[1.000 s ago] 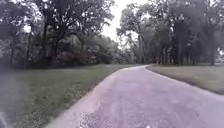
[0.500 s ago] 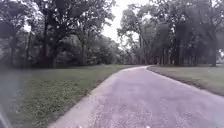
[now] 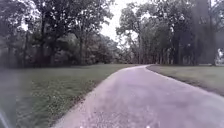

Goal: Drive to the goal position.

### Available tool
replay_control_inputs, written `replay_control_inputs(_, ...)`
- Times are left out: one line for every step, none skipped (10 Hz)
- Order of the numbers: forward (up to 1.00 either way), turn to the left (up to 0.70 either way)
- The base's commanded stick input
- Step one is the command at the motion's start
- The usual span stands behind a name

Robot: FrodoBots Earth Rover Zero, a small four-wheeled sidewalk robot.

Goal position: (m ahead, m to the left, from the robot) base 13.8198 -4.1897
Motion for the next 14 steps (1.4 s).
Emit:
replay_control_inputs(0.70,-0.08)
replay_control_inputs(0.70,0.00)
replay_control_inputs(0.70,0.00)
replay_control_inputs(0.70,0.00)
replay_control_inputs(0.70,0.00)
replay_control_inputs(0.70,0.00)
replay_control_inputs(0.70,0.00)
replay_control_inputs(0.70,0.00)
replay_control_inputs(0.70,0.00)
replay_control_inputs(0.70,0.00)
replay_control_inputs(0.70,0.00)
replay_control_inputs(0.70,0.00)
replay_control_inputs(0.70,0.00)
replay_control_inputs(0.70,0.00)
